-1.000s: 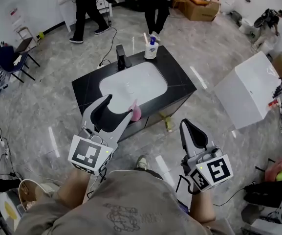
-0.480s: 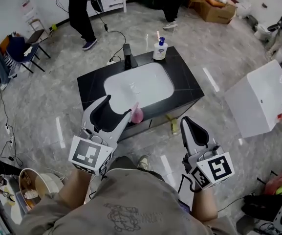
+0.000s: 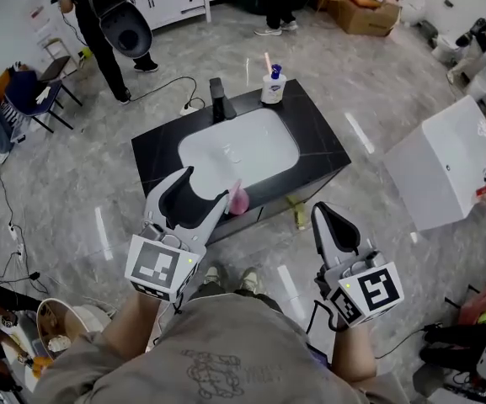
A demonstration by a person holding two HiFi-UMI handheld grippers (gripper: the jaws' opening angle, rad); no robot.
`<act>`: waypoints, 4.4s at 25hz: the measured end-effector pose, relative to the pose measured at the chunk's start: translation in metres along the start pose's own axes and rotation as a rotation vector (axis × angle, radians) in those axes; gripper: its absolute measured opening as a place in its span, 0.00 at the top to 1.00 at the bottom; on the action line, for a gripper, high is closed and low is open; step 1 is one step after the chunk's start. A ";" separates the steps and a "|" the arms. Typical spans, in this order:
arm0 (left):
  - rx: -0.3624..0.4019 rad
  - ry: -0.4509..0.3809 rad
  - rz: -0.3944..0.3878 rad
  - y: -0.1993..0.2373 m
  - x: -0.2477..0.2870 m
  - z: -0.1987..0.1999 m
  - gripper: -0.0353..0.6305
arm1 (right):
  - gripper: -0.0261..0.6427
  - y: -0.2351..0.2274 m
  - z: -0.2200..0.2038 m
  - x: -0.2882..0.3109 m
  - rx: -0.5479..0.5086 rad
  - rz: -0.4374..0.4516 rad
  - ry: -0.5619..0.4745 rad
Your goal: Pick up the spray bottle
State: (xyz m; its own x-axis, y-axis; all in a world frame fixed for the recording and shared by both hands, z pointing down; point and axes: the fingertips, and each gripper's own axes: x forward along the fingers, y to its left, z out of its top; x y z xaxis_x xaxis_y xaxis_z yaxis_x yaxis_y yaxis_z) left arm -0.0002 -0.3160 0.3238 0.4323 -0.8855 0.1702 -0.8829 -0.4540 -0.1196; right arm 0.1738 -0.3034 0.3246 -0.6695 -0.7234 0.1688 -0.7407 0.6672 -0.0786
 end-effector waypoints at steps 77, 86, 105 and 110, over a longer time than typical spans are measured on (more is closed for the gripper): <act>0.007 0.344 -0.181 -0.024 0.121 -0.264 0.73 | 0.92 0.008 -0.160 0.087 0.189 -0.064 0.310; 0.085 0.294 -0.185 -0.005 0.111 -0.204 0.73 | 0.92 -0.003 -0.096 0.084 0.123 -0.083 0.181; 0.132 0.041 -0.184 0.055 0.076 -0.013 0.73 | 0.92 -0.015 0.076 0.054 -0.166 -0.186 -0.113; 0.149 -0.028 -0.163 0.066 0.055 0.023 0.73 | 0.92 -0.003 0.095 0.044 -0.190 -0.184 -0.162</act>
State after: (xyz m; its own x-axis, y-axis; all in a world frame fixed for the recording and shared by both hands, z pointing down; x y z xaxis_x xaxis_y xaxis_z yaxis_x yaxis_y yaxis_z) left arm -0.0302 -0.3968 0.3027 0.5742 -0.8004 0.1721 -0.7648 -0.5994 -0.2361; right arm 0.1408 -0.3539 0.2390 -0.5364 -0.8439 0.0031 -0.8369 0.5324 0.1268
